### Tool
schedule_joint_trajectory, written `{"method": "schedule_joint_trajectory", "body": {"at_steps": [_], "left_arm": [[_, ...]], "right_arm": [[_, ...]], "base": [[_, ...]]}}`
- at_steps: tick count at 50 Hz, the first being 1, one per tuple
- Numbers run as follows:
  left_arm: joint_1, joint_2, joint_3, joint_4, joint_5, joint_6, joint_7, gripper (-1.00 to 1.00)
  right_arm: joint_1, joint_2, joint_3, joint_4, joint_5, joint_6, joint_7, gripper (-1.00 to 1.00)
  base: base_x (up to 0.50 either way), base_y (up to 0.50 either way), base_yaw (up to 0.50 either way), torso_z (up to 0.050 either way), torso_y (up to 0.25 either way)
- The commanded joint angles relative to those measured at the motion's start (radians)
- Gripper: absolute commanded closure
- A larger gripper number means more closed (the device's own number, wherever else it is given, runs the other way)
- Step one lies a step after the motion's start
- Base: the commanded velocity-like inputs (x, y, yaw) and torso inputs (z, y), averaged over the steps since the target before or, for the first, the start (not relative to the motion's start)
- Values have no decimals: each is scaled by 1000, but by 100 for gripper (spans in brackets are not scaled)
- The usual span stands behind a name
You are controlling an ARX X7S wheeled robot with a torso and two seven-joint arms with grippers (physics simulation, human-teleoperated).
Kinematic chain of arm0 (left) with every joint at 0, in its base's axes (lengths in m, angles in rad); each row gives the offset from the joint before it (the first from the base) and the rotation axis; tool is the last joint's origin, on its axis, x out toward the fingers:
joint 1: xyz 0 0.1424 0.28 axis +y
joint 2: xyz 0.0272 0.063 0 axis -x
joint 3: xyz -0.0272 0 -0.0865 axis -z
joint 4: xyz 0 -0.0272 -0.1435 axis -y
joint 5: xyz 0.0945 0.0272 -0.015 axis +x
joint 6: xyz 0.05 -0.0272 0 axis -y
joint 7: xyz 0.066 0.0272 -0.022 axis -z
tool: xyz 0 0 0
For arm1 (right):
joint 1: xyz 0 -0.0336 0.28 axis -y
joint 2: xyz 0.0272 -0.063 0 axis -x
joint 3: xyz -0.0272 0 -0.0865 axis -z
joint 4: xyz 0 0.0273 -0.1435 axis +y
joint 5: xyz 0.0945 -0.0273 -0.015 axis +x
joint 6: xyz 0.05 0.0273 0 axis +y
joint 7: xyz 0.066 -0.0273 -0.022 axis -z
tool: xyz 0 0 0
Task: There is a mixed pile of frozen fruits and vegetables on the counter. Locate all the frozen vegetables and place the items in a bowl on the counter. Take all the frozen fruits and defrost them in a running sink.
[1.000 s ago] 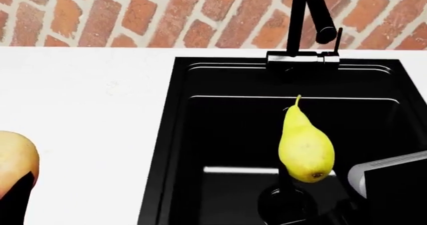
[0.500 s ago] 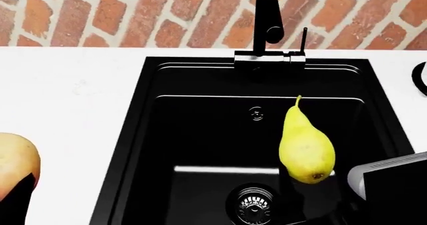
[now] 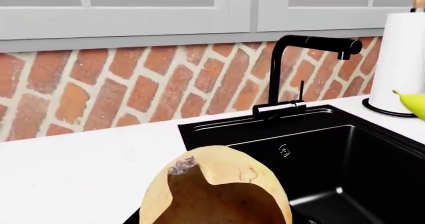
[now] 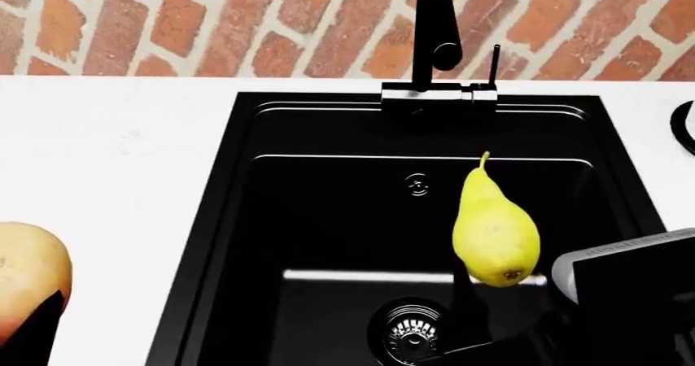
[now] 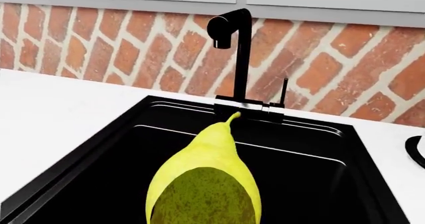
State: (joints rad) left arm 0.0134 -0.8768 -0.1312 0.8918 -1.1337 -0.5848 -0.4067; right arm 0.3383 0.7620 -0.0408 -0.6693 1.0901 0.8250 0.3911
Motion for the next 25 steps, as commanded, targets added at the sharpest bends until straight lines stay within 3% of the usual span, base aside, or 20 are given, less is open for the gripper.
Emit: {"method": "schedule_joint_trajectory", "body": {"at_steps": [1, 12, 19, 25], "left_arm": [[-23, -8, -15, -3, -85, -5, -44, 100], [-20, -26, -35, 12, -113, -1, -53, 100], [-11, -21, -39, 6, -98, 8, -43, 100], [-15, -29, -46, 5, -113, 10, -47, 100]], "right_arm": [[131, -42, -24, 108, -62, 199, -113, 100], [440, -69, -190, 390, -43, 366, -257, 100], [571, -106, -355, 578, -148, 364, -397, 100], [642, -171, -407, 745, -186, 356, -454, 100]], "base": [[0, 0, 0, 0, 0], [0, 0, 0, 0, 0], [0, 0, 0, 0, 0], [0, 0, 0, 0, 0]]}}
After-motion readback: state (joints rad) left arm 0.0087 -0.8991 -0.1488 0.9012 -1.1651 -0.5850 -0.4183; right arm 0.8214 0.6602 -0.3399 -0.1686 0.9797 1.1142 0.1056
